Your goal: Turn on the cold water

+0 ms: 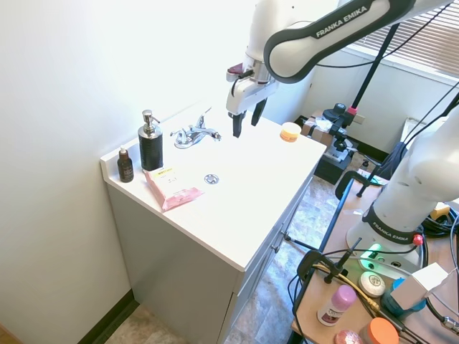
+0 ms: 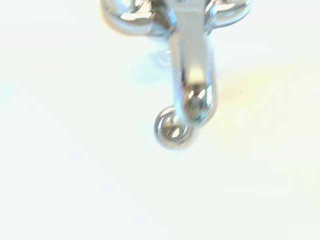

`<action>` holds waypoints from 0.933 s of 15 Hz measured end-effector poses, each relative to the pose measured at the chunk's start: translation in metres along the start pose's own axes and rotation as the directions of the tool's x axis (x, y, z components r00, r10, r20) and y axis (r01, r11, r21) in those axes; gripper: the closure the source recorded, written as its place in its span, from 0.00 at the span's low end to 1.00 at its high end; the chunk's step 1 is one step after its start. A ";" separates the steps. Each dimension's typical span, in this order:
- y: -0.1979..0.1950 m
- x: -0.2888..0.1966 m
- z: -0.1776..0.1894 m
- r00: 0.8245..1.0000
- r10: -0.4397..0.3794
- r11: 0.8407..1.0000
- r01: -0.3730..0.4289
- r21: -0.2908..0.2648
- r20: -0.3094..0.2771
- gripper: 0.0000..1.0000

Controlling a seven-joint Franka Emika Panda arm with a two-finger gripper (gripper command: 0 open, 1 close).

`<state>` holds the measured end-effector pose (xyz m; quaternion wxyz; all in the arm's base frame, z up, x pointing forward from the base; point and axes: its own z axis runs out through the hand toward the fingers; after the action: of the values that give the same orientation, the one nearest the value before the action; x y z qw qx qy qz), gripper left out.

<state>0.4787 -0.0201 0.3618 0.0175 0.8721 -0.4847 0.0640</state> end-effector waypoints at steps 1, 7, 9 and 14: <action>-0.010 0.019 0.006 0.999 0.041 0.999 -0.042 -0.012 -0.020 0.00; -0.066 0.106 0.039 0.973 0.189 0.980 -0.196 -0.040 -0.134 0.00; -0.077 0.117 0.040 0.965 0.208 0.976 -0.217 -0.036 -0.159 0.00; -0.095 0.137 0.049 0.951 0.223 0.969 -0.241 -0.061 -0.215 0.00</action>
<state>0.6358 -0.0900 0.3338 0.0977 0.7961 -0.5817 0.1349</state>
